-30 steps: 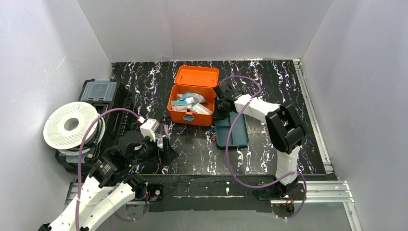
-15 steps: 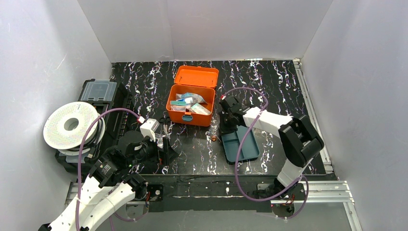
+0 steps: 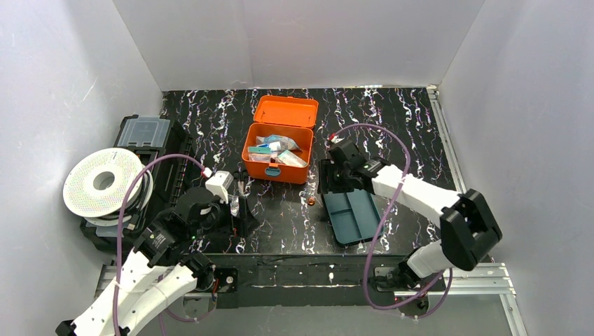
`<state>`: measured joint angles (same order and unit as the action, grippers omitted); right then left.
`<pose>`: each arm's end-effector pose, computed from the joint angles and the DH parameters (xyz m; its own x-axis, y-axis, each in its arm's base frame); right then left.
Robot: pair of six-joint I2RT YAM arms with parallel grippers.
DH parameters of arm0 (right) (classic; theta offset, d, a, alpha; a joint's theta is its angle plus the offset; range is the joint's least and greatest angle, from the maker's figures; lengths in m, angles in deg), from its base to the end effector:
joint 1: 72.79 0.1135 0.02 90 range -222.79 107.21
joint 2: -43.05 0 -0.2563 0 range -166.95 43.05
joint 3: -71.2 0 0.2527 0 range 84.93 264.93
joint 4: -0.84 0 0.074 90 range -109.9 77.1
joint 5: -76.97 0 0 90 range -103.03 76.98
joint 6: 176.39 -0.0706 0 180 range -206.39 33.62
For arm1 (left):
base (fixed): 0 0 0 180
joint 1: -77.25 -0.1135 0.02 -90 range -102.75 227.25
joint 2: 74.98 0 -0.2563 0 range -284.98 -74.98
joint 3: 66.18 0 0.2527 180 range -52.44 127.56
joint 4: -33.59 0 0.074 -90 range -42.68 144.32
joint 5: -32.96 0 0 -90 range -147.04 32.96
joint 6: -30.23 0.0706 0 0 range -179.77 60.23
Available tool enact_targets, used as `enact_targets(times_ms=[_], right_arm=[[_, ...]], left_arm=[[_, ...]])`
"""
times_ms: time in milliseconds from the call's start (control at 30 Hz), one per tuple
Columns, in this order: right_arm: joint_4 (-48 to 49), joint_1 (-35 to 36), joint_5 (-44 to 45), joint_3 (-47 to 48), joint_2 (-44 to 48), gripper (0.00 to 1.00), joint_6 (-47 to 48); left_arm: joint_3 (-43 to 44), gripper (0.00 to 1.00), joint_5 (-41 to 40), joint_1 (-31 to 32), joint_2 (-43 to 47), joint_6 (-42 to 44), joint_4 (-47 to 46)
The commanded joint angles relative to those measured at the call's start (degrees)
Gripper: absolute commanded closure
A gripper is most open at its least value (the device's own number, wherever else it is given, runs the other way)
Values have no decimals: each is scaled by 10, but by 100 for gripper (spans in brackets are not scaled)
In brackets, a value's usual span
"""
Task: Organize the medicine kit
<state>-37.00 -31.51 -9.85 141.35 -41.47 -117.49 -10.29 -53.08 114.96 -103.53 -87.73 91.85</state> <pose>0.2497 0.2140 0.1917 -0.8356 -0.0473 -0.5473 -0.2354 0.9310 0.2790 0.1103 -0.0915 0.2778 -0.6671 -0.0754 -0.7411 0.3898 0.8125 -0.4336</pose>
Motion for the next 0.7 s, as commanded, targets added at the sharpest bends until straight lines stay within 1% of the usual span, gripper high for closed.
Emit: enact_targets(times_ms=[0,100,200,300,500,667], right_arm=[[-15,3,26,11,60,34,10],[-14,3,21,-5,99,32,9],[2,6,-8,-28,130,32,1],[12,26,-13,-46,151,32,-7],[13,75,8,-45,136,31,-17],[16,96,33,-32,86,30,-12]], left_arm=[[23,2,-58,2,-31,-11,23],[28,2,-76,2,-64,-28,30],[21,2,-84,2,-90,-45,20],[13,2,-91,2,-103,-55,9],[12,2,-95,2,-105,-69,10],[27,2,-84,2,-82,-75,34]])
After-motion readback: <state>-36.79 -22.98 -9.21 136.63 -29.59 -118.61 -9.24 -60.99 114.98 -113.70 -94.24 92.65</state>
